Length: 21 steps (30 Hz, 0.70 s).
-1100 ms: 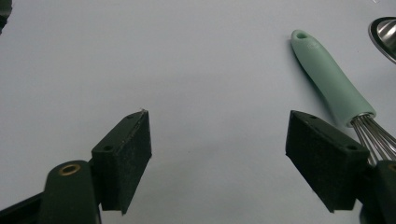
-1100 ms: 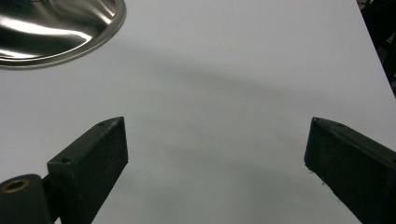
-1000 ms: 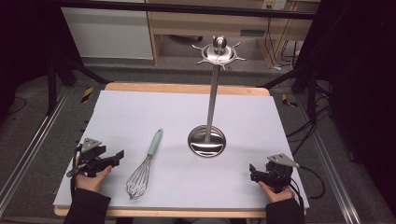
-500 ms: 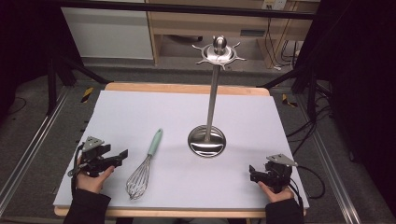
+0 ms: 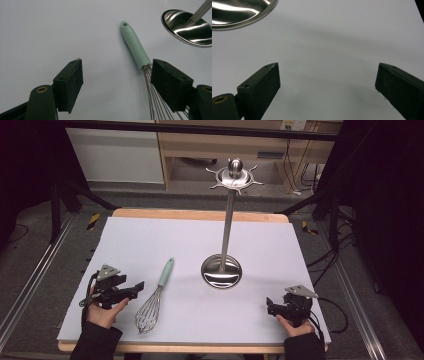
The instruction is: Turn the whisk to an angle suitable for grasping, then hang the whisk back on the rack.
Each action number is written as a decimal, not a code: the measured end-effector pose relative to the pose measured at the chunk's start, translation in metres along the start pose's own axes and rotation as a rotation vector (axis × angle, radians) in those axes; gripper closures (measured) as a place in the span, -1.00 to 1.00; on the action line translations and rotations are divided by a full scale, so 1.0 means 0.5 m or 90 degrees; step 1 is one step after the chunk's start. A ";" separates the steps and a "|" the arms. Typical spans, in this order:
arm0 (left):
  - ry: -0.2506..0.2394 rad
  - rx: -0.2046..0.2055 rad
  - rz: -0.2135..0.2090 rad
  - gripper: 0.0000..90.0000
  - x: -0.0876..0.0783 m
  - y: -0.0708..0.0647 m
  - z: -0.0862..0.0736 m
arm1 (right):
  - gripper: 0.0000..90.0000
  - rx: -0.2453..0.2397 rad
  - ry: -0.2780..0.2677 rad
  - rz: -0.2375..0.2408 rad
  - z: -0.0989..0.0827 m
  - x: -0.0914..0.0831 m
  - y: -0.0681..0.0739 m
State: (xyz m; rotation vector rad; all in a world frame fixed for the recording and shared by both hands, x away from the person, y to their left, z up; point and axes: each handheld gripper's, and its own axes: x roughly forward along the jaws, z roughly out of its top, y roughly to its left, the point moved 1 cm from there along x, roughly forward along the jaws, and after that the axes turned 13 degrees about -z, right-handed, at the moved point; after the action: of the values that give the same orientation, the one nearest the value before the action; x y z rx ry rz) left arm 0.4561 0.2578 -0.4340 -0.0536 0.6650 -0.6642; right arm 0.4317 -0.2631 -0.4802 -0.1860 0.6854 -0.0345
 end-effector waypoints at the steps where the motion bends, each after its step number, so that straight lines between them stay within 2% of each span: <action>1: 0.000 0.000 0.000 -0.44 0.000 -0.001 0.002 | -0.86 0.000 0.001 0.000 0.000 0.000 0.000; 11: 0.006 0.008 -0.008 -0.45 0.006 -0.019 0.024 | -0.86 0.000 0.008 0.003 0.000 0.001 0.002; 21: 0.043 0.039 -0.014 -0.41 0.020 -0.039 0.045 | -0.86 -0.008 0.009 0.006 0.000 0.002 0.006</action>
State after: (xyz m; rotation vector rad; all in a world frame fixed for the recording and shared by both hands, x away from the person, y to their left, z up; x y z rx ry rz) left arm 0.4647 0.2330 -0.4168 0.0181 0.7092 -0.7098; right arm 0.4326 -0.2600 -0.4812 -0.1952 0.7005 -0.0223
